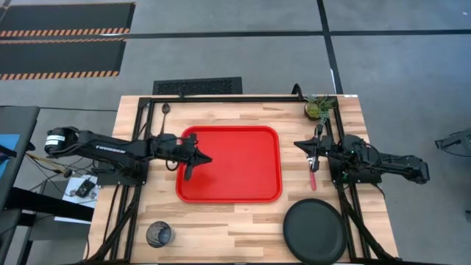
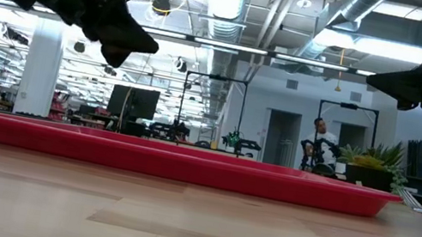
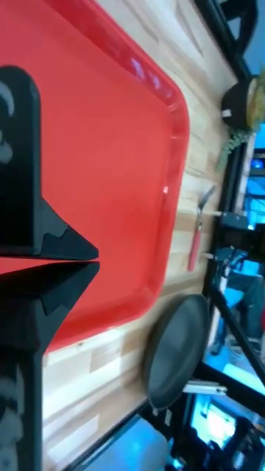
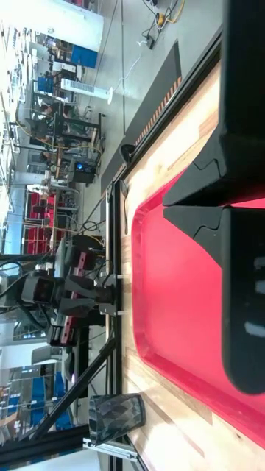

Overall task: Pick and place plate/cup/fork/spoon on tray
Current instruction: Put the pink fork on the red serving tray

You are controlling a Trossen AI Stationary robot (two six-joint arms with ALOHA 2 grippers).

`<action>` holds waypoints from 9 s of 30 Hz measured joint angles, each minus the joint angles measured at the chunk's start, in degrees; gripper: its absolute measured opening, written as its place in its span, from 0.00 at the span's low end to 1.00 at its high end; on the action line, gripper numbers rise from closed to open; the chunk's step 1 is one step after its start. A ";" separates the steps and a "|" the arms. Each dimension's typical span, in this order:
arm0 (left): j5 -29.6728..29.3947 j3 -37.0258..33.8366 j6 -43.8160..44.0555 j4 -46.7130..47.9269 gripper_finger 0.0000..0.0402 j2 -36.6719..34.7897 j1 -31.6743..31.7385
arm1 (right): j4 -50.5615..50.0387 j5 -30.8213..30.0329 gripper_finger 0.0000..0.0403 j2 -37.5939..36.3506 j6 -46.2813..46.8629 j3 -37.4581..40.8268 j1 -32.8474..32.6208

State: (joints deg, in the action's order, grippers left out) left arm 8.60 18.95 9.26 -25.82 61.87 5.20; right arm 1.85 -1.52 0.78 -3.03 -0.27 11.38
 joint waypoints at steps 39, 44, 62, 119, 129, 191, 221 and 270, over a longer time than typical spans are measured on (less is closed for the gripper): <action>12.15 -2.57 -6.38 -1.79 0.00 0.00 7.29 | -40.45 -11.52 0.03 36.30 37.18 -26.42 2.54; 12.13 -2.57 -7.66 -1.47 0.00 0.00 7.29 | -49.35 -2.65 0.10 50.18 34.75 -36.00 7.96; 12.09 -2.57 -8.01 -0.46 0.00 0.00 7.29 | -66.78 5.38 0.41 64.96 50.78 -43.34 7.08; 11.97 21.47 23.22 34.65 0.40 0.02 17.67 | -26.43 -31.29 0.12 72.37 44.71 -37.39 -18.13; 8.96 24.68 14.91 38.70 0.53 0.11 16.18 | -10.28 -30.25 0.12 94.00 27.01 -58.55 -15.19; -17.68 -1.96 12.40 -1.24 0.00 -7.64 6.05 | 12.93 -29.86 0.46 113.64 21.19 -78.02 -16.21; 10.66 -1.96 18.24 -5.17 0.00 -9.79 8.32 | 30.93 1.64 0.51 112.24 16.23 -67.47 -11.91; 9.50 39.63 -10.00 71.15 0.42 -4.52 16.56 | 37.16 4.80 0.05 112.91 41.92 -62.25 -13.27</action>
State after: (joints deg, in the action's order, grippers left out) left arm 18.10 58.59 -0.73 45.34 57.35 21.76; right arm 39.00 3.28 113.69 38.89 -62.52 -1.89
